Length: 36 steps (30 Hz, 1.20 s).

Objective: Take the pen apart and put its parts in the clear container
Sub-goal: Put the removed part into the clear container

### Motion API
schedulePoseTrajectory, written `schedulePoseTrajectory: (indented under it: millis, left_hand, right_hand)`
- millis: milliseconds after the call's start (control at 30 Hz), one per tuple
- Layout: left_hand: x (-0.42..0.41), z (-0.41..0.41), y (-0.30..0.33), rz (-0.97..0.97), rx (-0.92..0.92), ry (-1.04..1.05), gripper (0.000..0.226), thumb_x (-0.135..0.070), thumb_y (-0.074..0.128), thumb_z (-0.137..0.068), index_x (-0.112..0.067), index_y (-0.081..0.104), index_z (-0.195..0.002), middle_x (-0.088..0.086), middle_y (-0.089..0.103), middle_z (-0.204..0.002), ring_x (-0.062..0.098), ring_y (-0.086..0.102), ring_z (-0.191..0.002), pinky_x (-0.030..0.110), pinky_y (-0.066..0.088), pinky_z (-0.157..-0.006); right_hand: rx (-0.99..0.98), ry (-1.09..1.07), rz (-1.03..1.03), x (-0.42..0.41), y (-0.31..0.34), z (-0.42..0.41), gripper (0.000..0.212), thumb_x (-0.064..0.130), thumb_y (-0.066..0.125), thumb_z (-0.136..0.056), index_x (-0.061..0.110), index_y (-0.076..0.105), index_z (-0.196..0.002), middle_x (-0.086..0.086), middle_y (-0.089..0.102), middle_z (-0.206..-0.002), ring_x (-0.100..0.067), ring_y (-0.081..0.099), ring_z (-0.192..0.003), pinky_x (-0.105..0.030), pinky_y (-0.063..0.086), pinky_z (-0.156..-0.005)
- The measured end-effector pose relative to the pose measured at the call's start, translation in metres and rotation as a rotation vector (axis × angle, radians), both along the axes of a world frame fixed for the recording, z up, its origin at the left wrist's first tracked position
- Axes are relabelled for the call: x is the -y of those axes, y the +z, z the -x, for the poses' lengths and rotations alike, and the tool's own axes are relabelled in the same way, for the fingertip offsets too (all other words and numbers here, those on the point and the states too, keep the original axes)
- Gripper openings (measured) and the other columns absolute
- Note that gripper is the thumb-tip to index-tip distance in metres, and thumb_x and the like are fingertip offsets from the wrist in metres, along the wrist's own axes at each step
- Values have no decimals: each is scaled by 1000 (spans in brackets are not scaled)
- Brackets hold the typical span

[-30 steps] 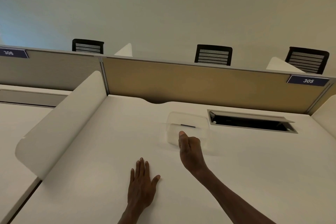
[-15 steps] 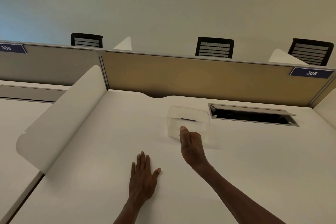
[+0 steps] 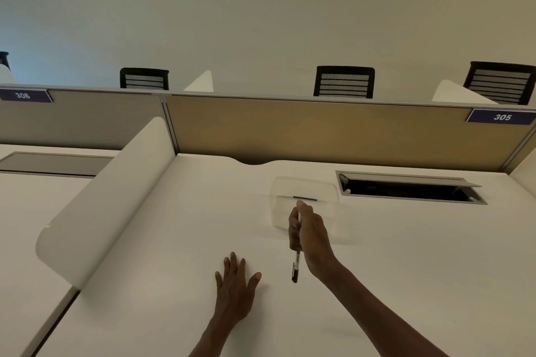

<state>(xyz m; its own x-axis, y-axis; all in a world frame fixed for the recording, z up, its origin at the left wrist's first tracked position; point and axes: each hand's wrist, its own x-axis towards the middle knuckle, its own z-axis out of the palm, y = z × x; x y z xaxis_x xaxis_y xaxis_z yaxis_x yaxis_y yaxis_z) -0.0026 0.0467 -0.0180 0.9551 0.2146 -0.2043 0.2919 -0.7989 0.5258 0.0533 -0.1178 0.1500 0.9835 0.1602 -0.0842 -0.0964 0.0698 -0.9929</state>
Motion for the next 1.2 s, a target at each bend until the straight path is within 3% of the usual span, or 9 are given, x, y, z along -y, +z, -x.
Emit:
schedulePoseTrajectory:
  millis: [100,167,300,400,567,733,833,1000,1200]
  left_hand:
    - [11,-1,35,348,72,82,48,-48,42,-99,-17,57,-133,7,46,-149,19,35,-142,34,24,-115]
    - [22,3,61,698,97,122,44,-56,49,-93,-18,71,-101,1,71,-111,20,64,-109,28,45,-92]
    - [33,5,88,1272,28,212,38,-37,52,-99,-6,71,-109,17,74,-106,30,71,-99,35,58,-84]
    - [38,5,96,1451,69,255,23,-20,62,-94,-4,75,-104,21,72,-109,26,70,-99,27,57,-82]
    - [36,-2,99,1512,189,450,16,-4,61,-93,4,74,-98,20,72,-96,21,72,-85,24,59,-75]
    - [25,-13,103,1498,317,537,18,-2,58,-94,6,65,-108,15,71,-93,17,71,-80,24,60,-77]
    - [22,-18,102,1490,304,513,15,-3,57,-95,2,66,-106,12,73,-91,17,71,-84,24,59,-77]
    - [38,-23,97,1446,241,449,17,-4,54,-97,2,68,-105,12,72,-96,20,67,-92,28,57,-81]
    - [59,-23,73,1096,188,327,22,-5,51,-98,-3,72,-106,14,74,-103,23,70,-100,32,56,-89]
  right_hand:
    - [-88,-26,-173,-1,4,-5,45,33,32,-96,21,32,-52,3,24,-49,-14,16,-45,-23,18,-42]
    - [-124,-76,-279,-3,6,-9,45,33,33,-95,19,32,-52,1,24,-50,-15,17,-45,-25,20,-43]
    - [-150,-229,-456,1,3,-16,49,30,34,-98,18,39,-51,0,30,-47,-15,29,-40,-27,29,-44]
    - [-159,-299,-536,11,-4,-20,42,28,35,-97,16,43,-58,-2,37,-49,-17,36,-43,-30,36,-48]
    - [-141,-194,-358,34,-20,-20,35,16,38,-99,1,60,-77,-17,65,-71,-28,66,-67,-39,57,-72]
    - [-132,114,42,73,-36,-12,23,13,56,-96,-4,71,-93,-24,70,-82,-25,65,-63,-28,55,-59]
    - [-106,293,272,88,-44,-2,13,14,68,-89,4,75,-93,-16,75,-81,-18,64,-62,-24,52,-58]
    - [-181,368,400,87,-54,15,8,8,77,-77,3,77,-84,-14,76,-79,-17,67,-65,-26,55,-64]
    - [-205,277,580,73,-76,33,20,7,84,-69,-5,71,-78,-19,73,-73,-28,73,-63,-39,61,-71]
